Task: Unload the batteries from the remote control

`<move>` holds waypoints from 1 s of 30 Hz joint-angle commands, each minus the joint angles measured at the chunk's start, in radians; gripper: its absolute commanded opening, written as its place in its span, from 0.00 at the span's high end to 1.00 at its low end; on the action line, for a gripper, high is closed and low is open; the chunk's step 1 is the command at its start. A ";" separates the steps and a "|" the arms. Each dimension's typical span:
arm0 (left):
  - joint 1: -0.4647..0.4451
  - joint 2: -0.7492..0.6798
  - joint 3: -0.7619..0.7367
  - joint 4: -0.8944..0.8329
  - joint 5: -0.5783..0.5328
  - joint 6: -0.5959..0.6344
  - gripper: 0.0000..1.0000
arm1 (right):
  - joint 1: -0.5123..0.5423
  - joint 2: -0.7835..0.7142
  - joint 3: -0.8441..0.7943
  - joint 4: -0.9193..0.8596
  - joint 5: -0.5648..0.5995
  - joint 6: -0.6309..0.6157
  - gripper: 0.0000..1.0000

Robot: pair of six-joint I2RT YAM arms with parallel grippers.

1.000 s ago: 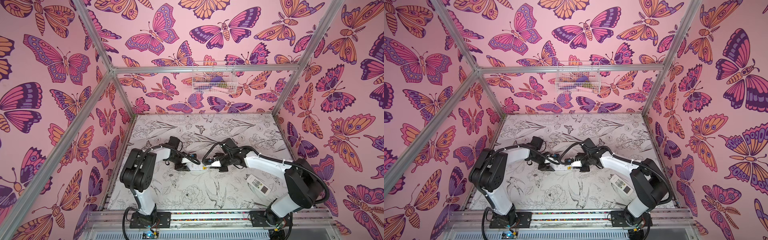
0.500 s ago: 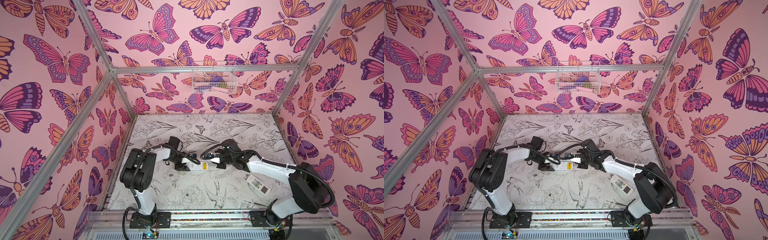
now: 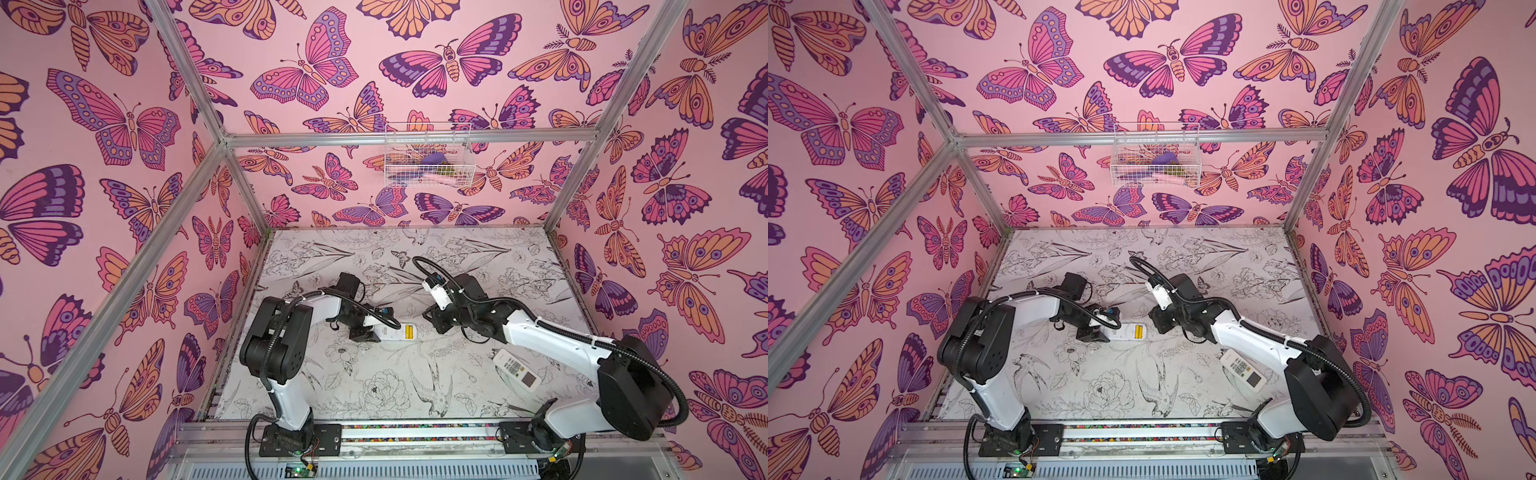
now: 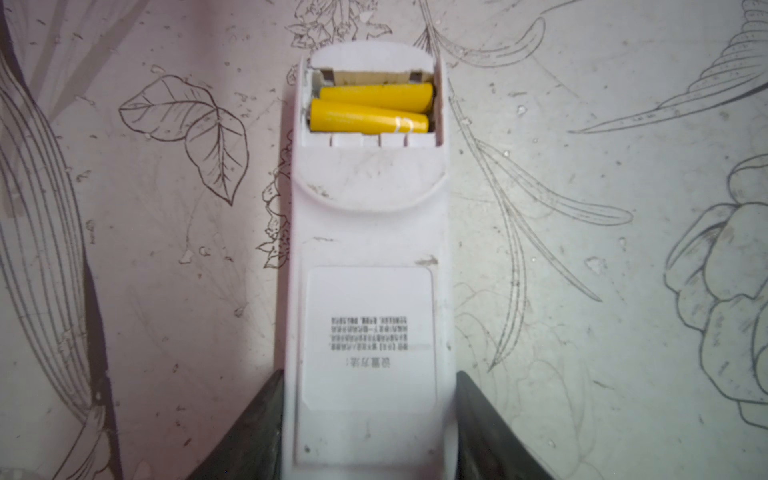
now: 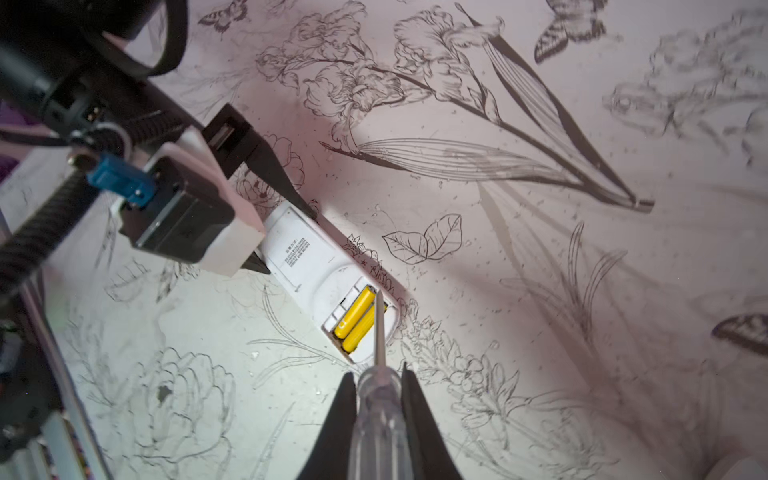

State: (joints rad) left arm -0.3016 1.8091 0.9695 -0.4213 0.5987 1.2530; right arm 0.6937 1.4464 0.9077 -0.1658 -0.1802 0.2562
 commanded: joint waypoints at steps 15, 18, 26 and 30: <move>-0.008 0.031 -0.018 -0.033 -0.021 0.023 0.52 | -0.002 0.094 0.015 -0.014 -0.053 0.374 1.00; -0.007 0.034 -0.016 -0.034 -0.021 0.025 0.52 | -0.002 0.115 0.007 0.027 -0.078 0.376 1.00; -0.007 0.033 -0.017 -0.034 -0.019 0.030 0.52 | -0.002 0.162 0.014 0.033 -0.064 0.361 1.00; -0.007 0.031 -0.019 -0.034 -0.020 0.028 0.52 | -0.007 0.169 -0.001 0.050 -0.062 0.349 1.00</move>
State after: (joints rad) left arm -0.3016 1.8091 0.9695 -0.4213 0.5983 1.2533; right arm 0.6926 1.5841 0.9096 -0.1379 -0.2523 0.6060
